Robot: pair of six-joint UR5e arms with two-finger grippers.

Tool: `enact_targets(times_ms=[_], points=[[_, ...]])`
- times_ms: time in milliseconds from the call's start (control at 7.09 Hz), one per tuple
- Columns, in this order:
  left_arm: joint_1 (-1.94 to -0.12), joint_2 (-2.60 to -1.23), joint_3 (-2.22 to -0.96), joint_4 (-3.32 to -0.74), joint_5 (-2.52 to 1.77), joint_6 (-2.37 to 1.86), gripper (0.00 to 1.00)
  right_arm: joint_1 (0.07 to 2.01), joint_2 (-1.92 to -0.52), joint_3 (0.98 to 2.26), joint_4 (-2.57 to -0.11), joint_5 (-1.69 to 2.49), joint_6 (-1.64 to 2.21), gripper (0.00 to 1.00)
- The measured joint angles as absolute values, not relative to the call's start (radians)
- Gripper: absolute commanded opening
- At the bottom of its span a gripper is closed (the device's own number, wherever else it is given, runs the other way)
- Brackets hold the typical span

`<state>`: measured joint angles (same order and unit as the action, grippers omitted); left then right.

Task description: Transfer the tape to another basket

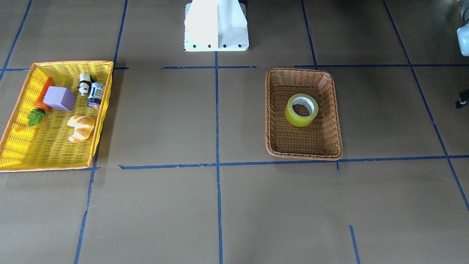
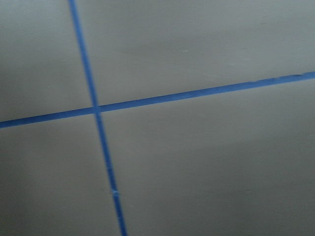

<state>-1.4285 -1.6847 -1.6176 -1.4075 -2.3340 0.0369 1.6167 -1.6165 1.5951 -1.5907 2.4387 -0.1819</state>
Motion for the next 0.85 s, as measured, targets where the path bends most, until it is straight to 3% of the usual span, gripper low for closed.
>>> enact_targets(times_ms=[847], points=[[-1.548, -1.6, -1.585, -1.454, -2.364, 0.045, 1.0, 1.617, -1.621, 1.594, -1.54, 2.442, -0.06, 1.0]])
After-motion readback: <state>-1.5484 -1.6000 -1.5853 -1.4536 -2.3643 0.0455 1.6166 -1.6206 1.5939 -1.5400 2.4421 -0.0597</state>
